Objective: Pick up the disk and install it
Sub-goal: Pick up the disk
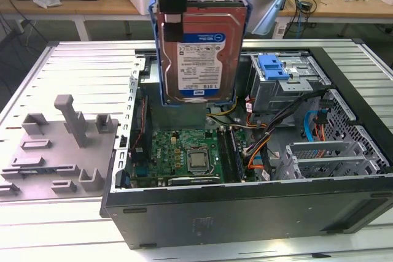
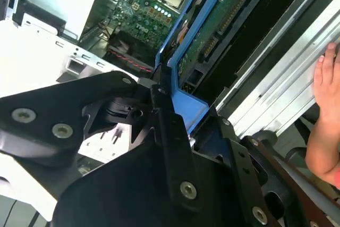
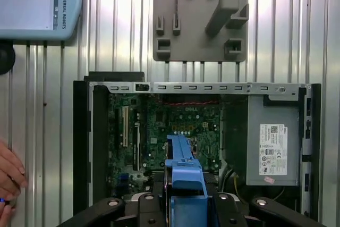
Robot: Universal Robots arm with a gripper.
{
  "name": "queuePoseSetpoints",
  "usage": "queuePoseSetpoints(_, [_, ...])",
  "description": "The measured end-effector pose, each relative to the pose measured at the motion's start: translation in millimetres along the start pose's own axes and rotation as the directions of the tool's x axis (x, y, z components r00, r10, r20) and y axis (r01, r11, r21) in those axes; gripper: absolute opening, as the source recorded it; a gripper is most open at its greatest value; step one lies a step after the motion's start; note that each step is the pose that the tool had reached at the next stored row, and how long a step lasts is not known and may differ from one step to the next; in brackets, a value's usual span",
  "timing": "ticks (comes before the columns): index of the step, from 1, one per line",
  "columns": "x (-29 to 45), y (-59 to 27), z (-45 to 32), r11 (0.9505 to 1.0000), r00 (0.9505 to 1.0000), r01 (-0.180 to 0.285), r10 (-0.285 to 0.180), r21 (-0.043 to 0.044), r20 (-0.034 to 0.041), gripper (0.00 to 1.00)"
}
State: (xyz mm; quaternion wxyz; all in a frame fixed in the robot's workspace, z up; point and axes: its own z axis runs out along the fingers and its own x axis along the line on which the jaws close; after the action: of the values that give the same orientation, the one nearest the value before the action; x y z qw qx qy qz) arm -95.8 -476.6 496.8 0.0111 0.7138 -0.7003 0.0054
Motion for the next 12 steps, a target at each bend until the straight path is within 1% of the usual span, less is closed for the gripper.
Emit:
queuePoseSetpoints(5, [15.9, -20.2, -0.8, 1.0, 1.0, 0.0, 0.0, -0.0003, 0.0, 0.37])
queuePoseSetpoints(12, [27.2, -34.8, -0.9, 1.0, 1.0, 0.0, 0.0, -0.0005, 0.0, 0.37])
